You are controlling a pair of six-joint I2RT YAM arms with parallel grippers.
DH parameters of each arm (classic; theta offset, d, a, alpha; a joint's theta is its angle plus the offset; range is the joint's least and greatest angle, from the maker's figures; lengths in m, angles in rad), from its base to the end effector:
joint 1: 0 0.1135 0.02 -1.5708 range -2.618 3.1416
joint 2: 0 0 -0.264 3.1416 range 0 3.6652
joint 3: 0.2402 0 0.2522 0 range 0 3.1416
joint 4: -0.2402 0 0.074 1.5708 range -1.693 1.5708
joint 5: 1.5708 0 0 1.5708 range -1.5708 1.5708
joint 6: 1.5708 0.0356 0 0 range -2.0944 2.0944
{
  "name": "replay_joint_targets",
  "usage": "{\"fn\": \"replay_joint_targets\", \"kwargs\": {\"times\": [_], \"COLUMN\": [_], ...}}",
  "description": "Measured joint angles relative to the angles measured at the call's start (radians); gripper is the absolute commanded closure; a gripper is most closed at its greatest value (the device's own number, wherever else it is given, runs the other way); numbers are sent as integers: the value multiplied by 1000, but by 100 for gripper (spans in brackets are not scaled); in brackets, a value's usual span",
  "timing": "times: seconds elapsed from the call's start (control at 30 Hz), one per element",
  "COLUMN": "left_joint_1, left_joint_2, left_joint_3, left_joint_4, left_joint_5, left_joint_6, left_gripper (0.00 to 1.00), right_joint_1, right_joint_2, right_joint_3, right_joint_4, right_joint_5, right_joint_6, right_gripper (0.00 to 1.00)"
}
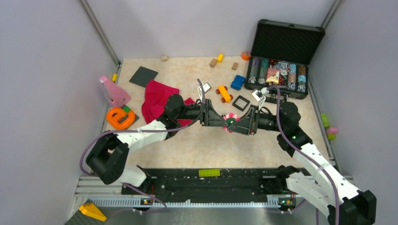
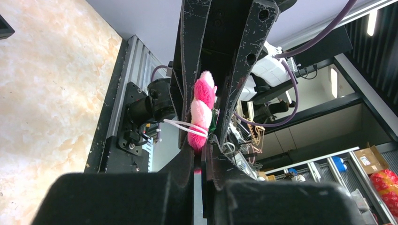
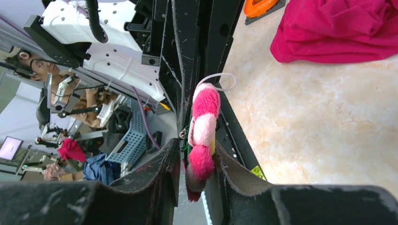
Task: Remove the brooch from the garment
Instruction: Close the brooch.
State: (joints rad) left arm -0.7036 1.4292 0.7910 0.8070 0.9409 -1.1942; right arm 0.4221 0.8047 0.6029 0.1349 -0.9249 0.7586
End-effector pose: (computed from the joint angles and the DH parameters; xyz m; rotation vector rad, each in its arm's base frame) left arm 0.2169 -0.2218 0.2931 0.5614 1.8345 -2.0693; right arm 0.1564 0.1014 0.3070 -0.5004 1.8221 1.6008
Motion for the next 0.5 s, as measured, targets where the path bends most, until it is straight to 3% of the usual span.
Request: {"fn": "replay_joint_targets", "kwargs": {"times": [0.2, 0.37, 0.5], "left_joint_1": [-4, -14, -19], "left_joint_2": [0, 5, 9], "left_joint_3": [2, 6, 6], "left_joint_4": [-10, -23, -23], "left_joint_5": [16, 18, 6], "left_joint_6": [19, 26, 26], "left_gripper": [100, 100, 100], "right_joint_1": [0, 0, 3], "right_joint_2": [0, -8, -32], "right_joint_3": [-3, -9, -15], "right_joint_4": [-3, -6, -12], "right_joint_5": [-20, -44, -57], "right_joint_6": [-8, -24, -39], "right_gripper": [69, 52, 50]}}
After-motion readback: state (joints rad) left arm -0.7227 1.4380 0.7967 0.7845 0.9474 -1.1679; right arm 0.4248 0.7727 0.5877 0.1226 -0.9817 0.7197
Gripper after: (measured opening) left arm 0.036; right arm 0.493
